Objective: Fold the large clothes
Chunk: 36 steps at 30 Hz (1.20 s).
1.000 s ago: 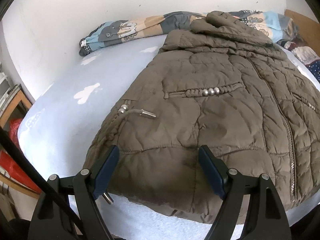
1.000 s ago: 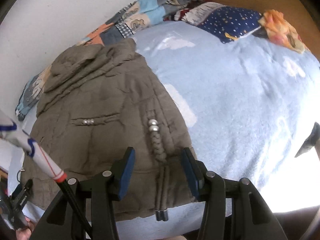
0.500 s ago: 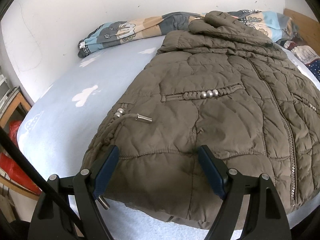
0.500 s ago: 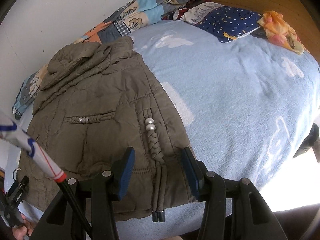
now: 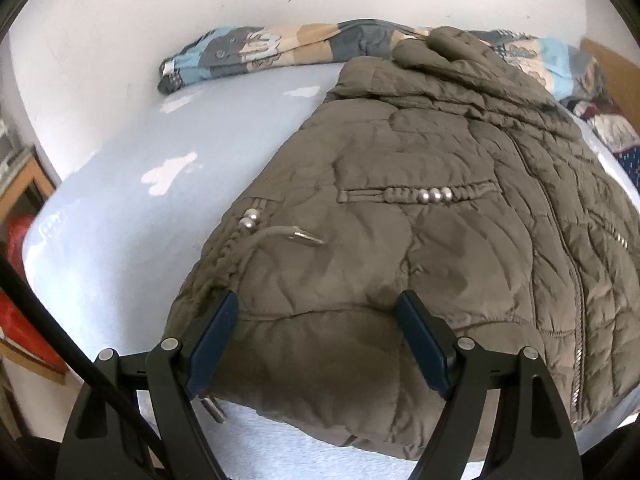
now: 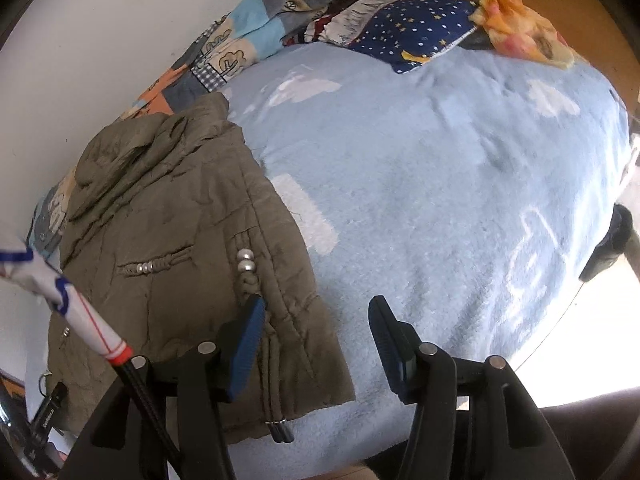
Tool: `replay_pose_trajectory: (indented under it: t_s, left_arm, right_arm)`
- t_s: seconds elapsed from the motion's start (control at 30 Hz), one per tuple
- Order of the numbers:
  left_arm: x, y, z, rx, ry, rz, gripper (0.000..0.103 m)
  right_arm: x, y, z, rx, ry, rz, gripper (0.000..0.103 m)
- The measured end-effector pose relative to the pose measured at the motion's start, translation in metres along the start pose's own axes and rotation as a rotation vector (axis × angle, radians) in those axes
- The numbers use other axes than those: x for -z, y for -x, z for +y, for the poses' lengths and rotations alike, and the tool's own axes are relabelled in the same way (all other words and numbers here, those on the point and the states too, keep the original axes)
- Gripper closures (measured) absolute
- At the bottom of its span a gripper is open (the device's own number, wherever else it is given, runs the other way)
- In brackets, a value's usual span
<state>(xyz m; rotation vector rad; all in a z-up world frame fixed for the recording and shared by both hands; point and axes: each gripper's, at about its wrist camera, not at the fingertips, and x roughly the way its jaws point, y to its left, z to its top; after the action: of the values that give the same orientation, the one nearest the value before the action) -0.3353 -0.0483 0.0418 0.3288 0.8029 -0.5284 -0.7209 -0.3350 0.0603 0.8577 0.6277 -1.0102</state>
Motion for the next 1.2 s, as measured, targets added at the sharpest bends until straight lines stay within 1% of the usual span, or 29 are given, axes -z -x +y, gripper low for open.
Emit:
replay_pose_trajectory:
  t_s: [0.1, 0.17, 0.2, 0.33, 0.4, 0.47, 0.57, 0.63, 0.73, 0.8, 0.93, 1.03, 1.1, 1.2]
  left_arm:
    - [-0.006, 0.003, 0.016, 0.037, 0.046, 0.025, 0.022]
    - [-0.01, 0.007, 0.03, 0.088, 0.091, 0.043, 0.022]
    - [-0.011, 0.009, 0.036, 0.102, 0.111, 0.044, 0.022]
    - [-0.017, 0.018, 0.074, 0.144, 0.212, 0.063, 0.022]
    - [-0.016, 0.017, 0.094, 0.162, 0.268, 0.086, 0.022]
    - [-0.013, 0.01, 0.112, 0.186, 0.334, 0.114, 0.022]
    - [-0.002, -0.007, 0.135, 0.242, 0.454, 0.185, 0.022]
    - [0.007, -0.018, 0.142, 0.271, 0.505, 0.23, 0.023]
    - [0.017, -0.029, 0.147, 0.311, 0.578, 0.273, 0.023]
    - [0.024, -0.038, 0.15, 0.374, 0.652, 0.3, 0.023]
    - [0.028, -0.038, 0.147, 0.392, 0.676, 0.289, 0.023]
    - [0.03, -0.038, 0.142, 0.423, 0.684, 0.279, 0.023]
    - [0.031, -0.035, 0.134, 0.447, 0.669, 0.271, 0.023]
    - [0.028, -0.031, 0.123, 0.461, 0.631, 0.251, 0.023]
  right_arm:
    - [0.0, 0.0, -0.004, -0.018, -0.023, 0.009, 0.045]
    - [0.001, 0.0, -0.007, -0.031, -0.042, 0.015, 0.045]
    - [0.001, 0.0, -0.009, -0.037, -0.055, 0.019, 0.044]
    - [0.001, -0.002, -0.017, -0.056, -0.094, 0.036, 0.043]
    - [0.003, -0.006, -0.018, -0.084, -0.109, 0.058, 0.042]
    - [0.006, -0.01, -0.018, -0.112, -0.118, 0.081, 0.041]
    - [0.01, -0.019, -0.015, -0.143, -0.135, 0.127, 0.039]
    - [0.013, -0.024, -0.013, -0.155, -0.141, 0.152, 0.039]
    - [0.016, -0.029, -0.011, -0.183, -0.149, 0.172, 0.039]
    - [0.016, -0.03, -0.01, -0.191, -0.151, 0.177, 0.039]
    - [0.016, -0.033, -0.009, -0.199, -0.167, 0.186, 0.038]
    - [0.017, -0.035, -0.008, -0.208, -0.17, 0.196, 0.036]
    - [0.018, -0.038, -0.004, -0.218, -0.163, 0.206, 0.035]
    - [0.022, -0.039, 0.004, -0.221, -0.134, 0.212, 0.033]
